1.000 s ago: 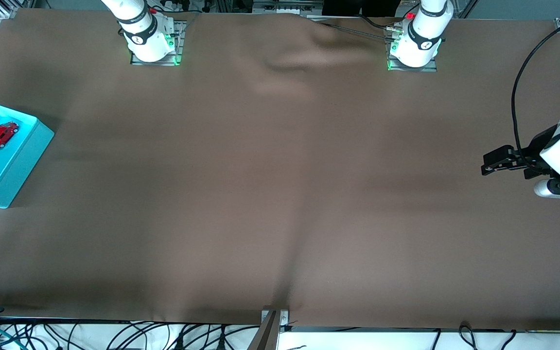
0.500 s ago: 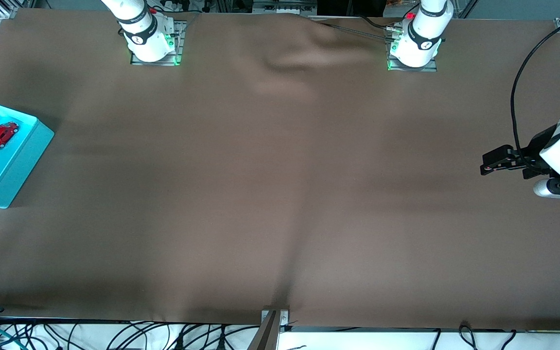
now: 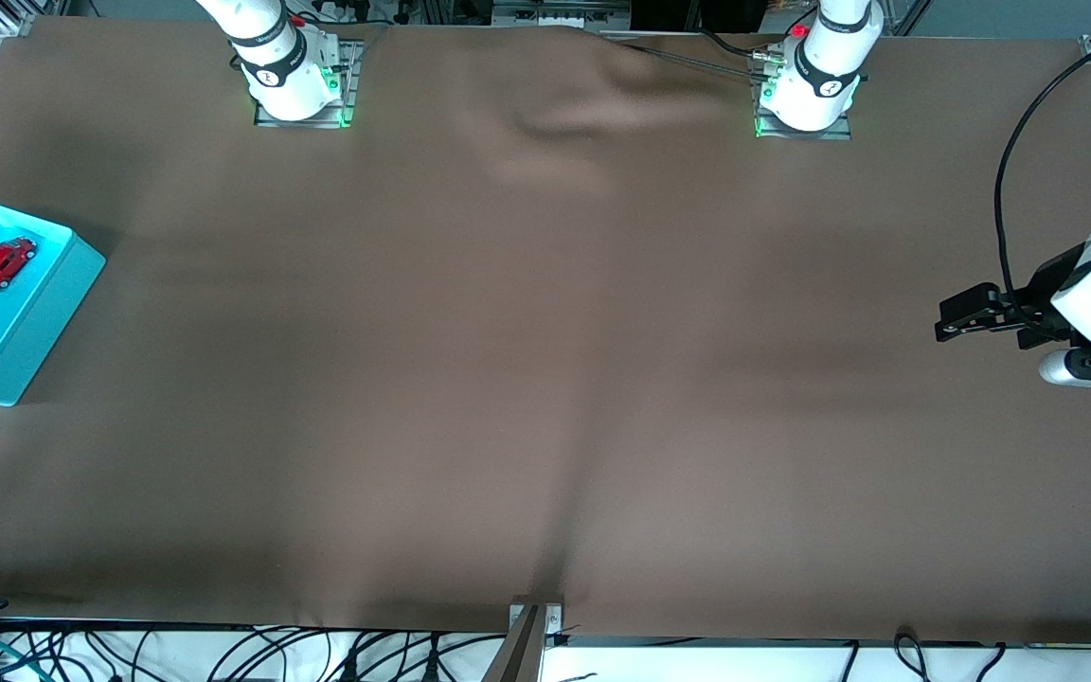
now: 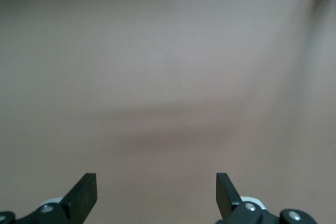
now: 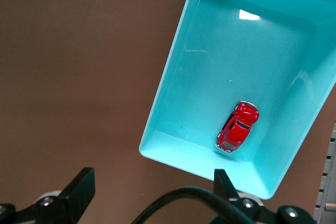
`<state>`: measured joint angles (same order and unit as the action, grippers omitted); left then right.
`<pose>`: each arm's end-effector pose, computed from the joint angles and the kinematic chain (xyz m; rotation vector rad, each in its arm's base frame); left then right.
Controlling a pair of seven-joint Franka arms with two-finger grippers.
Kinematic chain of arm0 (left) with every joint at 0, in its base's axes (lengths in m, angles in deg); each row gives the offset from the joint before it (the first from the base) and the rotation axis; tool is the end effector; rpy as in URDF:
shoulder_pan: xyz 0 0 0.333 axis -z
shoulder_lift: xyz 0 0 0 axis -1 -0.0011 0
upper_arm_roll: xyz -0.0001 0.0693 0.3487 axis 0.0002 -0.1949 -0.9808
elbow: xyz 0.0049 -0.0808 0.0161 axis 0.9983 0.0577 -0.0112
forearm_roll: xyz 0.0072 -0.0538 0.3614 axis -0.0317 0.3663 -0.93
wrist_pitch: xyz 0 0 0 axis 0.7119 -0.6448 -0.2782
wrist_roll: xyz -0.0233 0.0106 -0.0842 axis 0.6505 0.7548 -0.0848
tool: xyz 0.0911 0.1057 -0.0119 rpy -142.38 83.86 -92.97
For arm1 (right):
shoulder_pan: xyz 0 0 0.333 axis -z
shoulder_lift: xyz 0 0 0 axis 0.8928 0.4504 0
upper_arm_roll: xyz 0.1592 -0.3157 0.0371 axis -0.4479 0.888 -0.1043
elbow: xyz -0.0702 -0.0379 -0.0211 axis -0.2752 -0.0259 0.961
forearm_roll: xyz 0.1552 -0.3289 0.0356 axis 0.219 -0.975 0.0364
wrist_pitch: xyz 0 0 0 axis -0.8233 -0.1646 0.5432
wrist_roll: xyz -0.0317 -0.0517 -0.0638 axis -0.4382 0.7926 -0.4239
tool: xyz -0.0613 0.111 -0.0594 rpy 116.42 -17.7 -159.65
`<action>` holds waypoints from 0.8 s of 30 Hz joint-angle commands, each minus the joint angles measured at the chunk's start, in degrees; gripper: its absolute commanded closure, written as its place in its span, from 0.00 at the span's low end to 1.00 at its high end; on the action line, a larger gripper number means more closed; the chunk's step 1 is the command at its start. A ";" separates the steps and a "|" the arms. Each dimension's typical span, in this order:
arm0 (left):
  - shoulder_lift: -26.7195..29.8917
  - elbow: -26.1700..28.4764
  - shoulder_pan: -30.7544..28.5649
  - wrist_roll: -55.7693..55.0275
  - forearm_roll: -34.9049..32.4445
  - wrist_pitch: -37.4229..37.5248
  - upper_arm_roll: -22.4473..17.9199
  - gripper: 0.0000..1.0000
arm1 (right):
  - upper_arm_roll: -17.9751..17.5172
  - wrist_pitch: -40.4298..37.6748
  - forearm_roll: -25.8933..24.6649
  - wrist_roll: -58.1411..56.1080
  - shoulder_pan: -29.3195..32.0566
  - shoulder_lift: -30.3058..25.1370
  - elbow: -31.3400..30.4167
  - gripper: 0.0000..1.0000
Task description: Wind red beetle toy and store in blue box
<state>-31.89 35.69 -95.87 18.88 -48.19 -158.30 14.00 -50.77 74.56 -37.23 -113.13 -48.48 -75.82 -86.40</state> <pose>0.6405 -0.0272 0.5856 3.0890 -0.0809 -0.0291 0.4506 -0.3406 0.4912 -3.0664 -0.0080 0.1172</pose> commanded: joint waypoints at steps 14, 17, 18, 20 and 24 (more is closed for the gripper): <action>-0.71 -0.27 -0.92 1.00 1.38 -0.04 0.03 0.00 | 4.87 -5.89 -3.49 7.59 -9.47 -9.24 -0.77 0.00; -0.71 -0.18 -1.36 1.09 1.38 -0.04 -0.06 0.00 | 4.60 -6.60 -4.81 7.59 -10.18 -10.82 -0.77 0.00; -0.71 -0.18 -1.36 1.09 1.38 -0.04 -0.06 0.00 | 4.52 -7.04 -5.16 7.59 -10.53 -11.26 -0.77 0.00; -0.71 -0.27 -1.27 1.00 1.38 -0.04 0.02 0.00 | 4.43 -8.09 -5.25 7.59 -10.97 -12.23 -0.77 0.00; -0.71 -0.27 -1.27 1.00 1.38 -0.04 0.11 0.00 | 2.94 -9.76 -5.34 7.59 -10.97 -13.90 -0.77 0.00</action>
<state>-32.58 35.70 -96.79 18.88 -47.86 -158.30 13.90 -46.68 67.14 -41.13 -106.58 -58.39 -86.23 -86.40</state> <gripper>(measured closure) 0.000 0.000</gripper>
